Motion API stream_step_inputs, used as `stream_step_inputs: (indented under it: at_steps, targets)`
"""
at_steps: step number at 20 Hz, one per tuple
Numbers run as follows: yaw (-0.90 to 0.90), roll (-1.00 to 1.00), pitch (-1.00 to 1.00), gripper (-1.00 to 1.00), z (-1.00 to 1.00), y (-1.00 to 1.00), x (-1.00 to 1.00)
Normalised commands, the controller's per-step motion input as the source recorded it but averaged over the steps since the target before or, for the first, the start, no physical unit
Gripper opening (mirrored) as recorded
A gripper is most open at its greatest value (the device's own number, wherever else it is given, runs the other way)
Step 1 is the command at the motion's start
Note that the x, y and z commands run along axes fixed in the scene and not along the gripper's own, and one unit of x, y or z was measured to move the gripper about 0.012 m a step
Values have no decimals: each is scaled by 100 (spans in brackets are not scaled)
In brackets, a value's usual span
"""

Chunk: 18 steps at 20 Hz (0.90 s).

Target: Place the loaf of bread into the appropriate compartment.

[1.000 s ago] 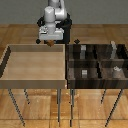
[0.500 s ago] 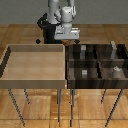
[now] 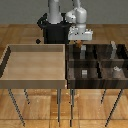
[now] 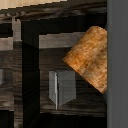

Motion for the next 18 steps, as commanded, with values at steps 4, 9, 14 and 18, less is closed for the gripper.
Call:
stream_step_inputs:
  at_steps: [4,9,14,18]
  targets:
    - [0,0,0,-100,0,0,100]
    - [0,0,0,-100,0,0,100]
    - [0,0,0,-100,0,0,100]
    - [0,0,0,-100,0,0,100]
